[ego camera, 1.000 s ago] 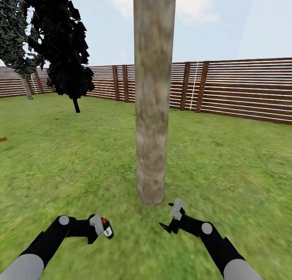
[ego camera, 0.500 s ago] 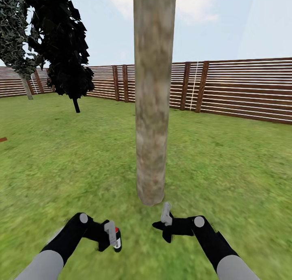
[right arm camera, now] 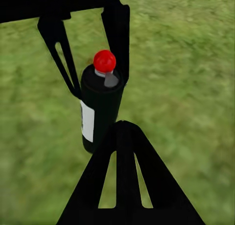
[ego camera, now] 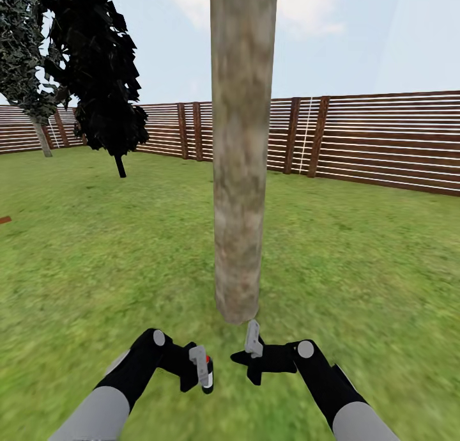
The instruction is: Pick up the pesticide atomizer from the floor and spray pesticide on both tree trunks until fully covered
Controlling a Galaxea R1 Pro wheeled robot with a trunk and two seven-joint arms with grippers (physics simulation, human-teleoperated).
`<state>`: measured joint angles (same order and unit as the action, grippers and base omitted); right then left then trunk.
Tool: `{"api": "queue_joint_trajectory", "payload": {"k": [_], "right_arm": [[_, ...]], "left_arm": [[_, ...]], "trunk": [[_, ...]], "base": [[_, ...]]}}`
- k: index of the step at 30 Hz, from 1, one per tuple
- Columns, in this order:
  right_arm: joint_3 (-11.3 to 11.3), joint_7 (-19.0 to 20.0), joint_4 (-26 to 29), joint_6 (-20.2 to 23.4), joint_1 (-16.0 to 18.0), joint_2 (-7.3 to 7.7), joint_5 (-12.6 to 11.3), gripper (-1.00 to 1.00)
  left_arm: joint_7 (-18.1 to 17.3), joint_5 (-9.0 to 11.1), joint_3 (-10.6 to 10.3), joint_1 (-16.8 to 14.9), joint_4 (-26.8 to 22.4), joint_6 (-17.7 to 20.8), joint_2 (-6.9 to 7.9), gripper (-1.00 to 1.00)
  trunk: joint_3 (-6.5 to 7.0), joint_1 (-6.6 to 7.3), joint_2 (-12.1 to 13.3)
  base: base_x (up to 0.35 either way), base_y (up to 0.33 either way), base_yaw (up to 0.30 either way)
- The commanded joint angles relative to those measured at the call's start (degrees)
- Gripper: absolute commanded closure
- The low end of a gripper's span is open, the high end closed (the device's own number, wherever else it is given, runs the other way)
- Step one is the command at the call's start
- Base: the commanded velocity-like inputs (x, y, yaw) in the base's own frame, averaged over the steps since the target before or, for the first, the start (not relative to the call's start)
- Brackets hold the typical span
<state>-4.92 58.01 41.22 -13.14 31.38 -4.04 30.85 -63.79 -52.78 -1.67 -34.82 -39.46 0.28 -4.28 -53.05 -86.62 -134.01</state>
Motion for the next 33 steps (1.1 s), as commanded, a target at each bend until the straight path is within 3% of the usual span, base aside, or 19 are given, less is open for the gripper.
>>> {"api": "queue_joint_trajectory", "payload": {"k": [1,4,6,9,14,19,33], "right_arm": [[0.0,0.0,0.0,0.0,0.0,0.00,0.0,1.00],[0.0,0.0,0.0,0.0,0.0,0.02,0.0,1.00],[0.0,0.0,0.0,0.0,0.0,0.05,0.0,1.00],[0.0,0.0,0.0,0.0,0.0,0.08,0.0,1.00],[0.0,0.0,0.0,0.0,0.0,0.09,0.0,1.00],[0.0,-0.1,0.1,0.0,0.0,0.09,0.0,1.00],[0.0,-0.1,0.1,0.0,0.0,0.09,0.0,1.00]], "left_arm": [[0.0,0.0,0.0,-0.1,0.0,0.1,-0.14,1.00],[0.0,-0.2,-0.1,-0.1,0.0,0.2,-0.90,1.00],[0.0,-2.6,0.0,-0.2,0.0,0.2,-1.85,1.00],[0.0,-3.3,0.0,-0.2,0.0,0.3,-2.25,1.00],[-1.0,-3.4,0.0,-0.1,0.0,0.2,-2.48,1.00],[-1.2,-3.4,-0.5,-0.2,0.0,0.4,-3.71,1.00],[-0.5,-2.8,-1.1,-0.2,0.0,0.3,-4.41,1.00]], "trunk": [[0.00,0.00,0.0],[0.00,0.00,0.0],[0.00,0.00,0.0],[0.00,0.00,0.0],[0.00,0.00,0.0],[0.00,0.00,0.0],[0.00,0.00,0.0]], "base": [[0.000,0.000,0.000],[0.000,0.000,0.000],[0.000,0.000,0.000],[0.000,0.000,0.000],[0.000,0.000,0.000],[0.000,0.000,0.000],[0.000,0.000,0.000]]}}
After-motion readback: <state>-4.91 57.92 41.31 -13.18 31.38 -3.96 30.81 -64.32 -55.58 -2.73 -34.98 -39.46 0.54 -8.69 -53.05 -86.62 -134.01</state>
